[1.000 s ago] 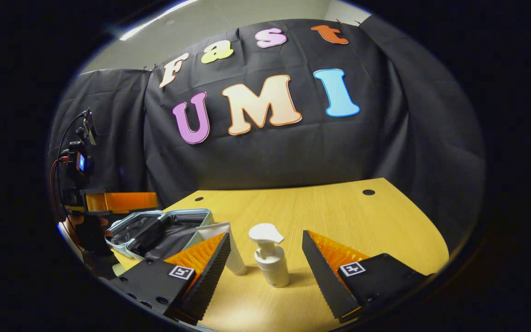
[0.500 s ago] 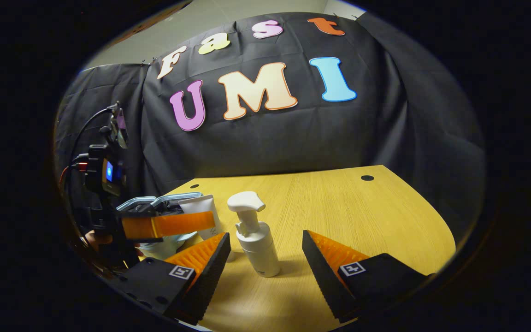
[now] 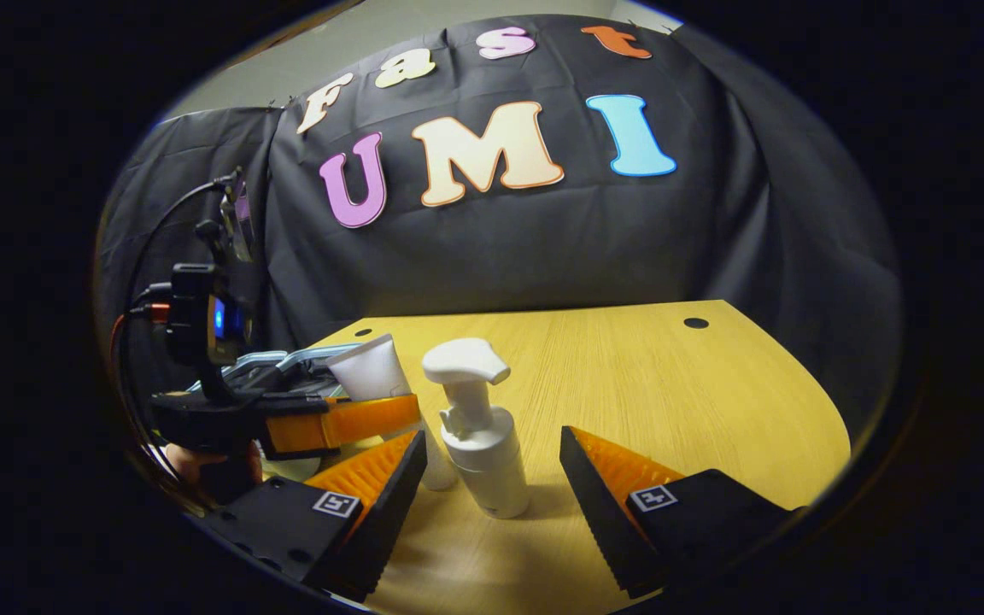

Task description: First open the suitcase, pack the skin care products into it, and then close the suitcase.

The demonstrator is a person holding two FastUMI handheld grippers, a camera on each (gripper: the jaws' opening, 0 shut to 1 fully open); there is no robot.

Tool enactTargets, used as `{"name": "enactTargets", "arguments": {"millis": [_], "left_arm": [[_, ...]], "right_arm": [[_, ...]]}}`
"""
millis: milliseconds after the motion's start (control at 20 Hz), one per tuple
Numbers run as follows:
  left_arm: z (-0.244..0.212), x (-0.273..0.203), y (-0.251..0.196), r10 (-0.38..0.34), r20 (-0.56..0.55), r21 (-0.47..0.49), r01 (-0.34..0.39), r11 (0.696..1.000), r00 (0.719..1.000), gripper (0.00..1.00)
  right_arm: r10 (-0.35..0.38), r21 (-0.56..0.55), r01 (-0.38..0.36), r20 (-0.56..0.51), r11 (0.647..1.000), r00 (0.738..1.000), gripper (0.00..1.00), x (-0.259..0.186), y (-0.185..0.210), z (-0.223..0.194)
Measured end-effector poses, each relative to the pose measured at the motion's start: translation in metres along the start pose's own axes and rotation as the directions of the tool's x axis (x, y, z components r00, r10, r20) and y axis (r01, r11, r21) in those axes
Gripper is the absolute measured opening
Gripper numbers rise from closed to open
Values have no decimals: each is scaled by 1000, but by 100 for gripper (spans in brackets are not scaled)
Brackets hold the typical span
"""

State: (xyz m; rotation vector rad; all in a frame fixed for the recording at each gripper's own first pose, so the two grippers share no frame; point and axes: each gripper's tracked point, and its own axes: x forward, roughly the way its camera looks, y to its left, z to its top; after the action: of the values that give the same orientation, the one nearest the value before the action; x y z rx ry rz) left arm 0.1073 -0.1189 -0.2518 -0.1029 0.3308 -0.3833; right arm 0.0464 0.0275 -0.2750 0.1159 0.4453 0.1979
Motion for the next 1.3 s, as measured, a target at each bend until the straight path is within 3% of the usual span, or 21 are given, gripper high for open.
{"name": "enactTargets", "arguments": {"millis": [100,450,500,600,650,800,950,1200,1300], "left_arm": [[1,-3,1,-6,-8,-20,6,1000,1000,21],[48,-51,21,-9,-38,-103,5,995,999,23],[54,-61,30,-2,-47,-107,-3,994,999,20],[63,-85,49,24,-82,-102,-32,994,996,23],[64,-96,60,42,-105,-93,-52,994,994,20],[66,-134,100,95,-167,-92,-111,989,981,21],[51,-169,148,149,-263,-101,-180,978,953,23],[8,-182,198,118,-449,-156,-208,966,886,23],[1,-177,210,104,-466,-181,-210,961,878,24]], "right_arm": [[-2,-10,2,-16,1000,1000,98,7,1,-5],[-6,-42,4,-61,999,998,98,27,2,-23],[-12,-40,9,-66,999,998,97,28,2,-26],[-20,-37,17,-71,999,997,84,31,2,-26],[-27,-38,24,-74,999,997,70,32,1,-26],[-38,-63,31,-101,998,994,64,33,1,-24],[-34,-82,26,-96,996,995,60,28,9,-4],[43,-27,-46,-84,999,995,61,19,64,41],[94,3,-94,-92,996,991,61,17,98,50]]}}
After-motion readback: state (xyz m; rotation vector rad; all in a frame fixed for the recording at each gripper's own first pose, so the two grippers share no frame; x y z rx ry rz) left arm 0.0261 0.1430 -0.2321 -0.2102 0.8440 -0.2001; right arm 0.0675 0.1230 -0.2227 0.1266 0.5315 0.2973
